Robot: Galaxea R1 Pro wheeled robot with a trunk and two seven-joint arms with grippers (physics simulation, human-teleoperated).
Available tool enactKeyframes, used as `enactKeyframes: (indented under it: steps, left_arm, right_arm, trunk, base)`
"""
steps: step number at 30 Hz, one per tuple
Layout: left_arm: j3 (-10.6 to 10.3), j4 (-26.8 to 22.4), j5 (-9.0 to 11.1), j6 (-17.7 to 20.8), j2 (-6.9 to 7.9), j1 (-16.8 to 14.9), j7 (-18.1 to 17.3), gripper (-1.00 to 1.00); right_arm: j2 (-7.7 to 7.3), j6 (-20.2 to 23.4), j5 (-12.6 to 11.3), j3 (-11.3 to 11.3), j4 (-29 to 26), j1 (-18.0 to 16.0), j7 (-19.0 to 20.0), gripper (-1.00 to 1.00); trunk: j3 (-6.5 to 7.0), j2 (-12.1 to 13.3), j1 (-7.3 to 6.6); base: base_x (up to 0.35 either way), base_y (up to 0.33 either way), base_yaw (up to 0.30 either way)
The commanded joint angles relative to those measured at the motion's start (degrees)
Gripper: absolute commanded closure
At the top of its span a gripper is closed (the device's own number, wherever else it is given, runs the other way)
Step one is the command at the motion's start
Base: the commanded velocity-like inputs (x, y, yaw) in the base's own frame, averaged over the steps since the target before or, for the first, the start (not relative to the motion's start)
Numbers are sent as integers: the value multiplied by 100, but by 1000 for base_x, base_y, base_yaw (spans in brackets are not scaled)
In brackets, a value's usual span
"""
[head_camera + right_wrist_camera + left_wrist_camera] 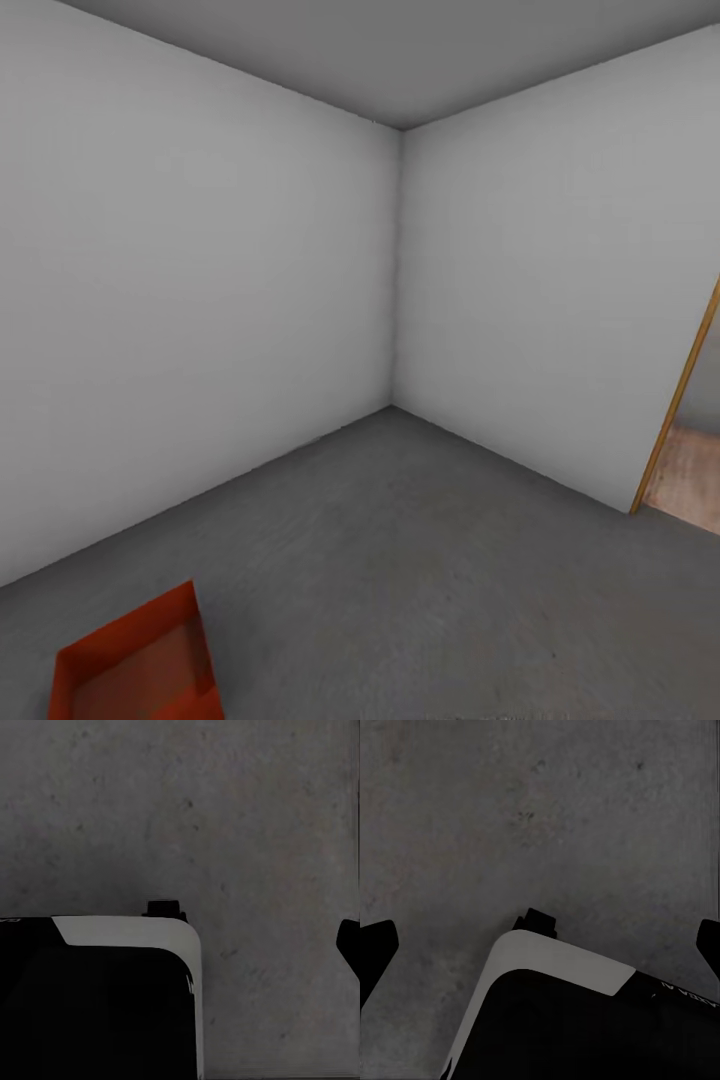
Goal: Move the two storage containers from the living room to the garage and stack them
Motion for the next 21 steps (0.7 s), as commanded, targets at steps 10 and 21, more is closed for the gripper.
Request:
enactKeyframes:
  steps: [10, 21]
  left_arm:
    - [-6, 0, 25, -15, 0, -2, 10, -100]
    - [-6, 0, 25, -15, 0, -2, 10, -100]
  right_arm:
    - [-1, -33, -43, 35, 19, -9, -1, -100]
    - [-1, -33, -47, 30, 19, -9, -1, -100]
  trunk:
    - [-7, -4, 0]
    - [-7, -4, 0]
  base:
    - [0, 0, -296]
    - [0, 0, -296]
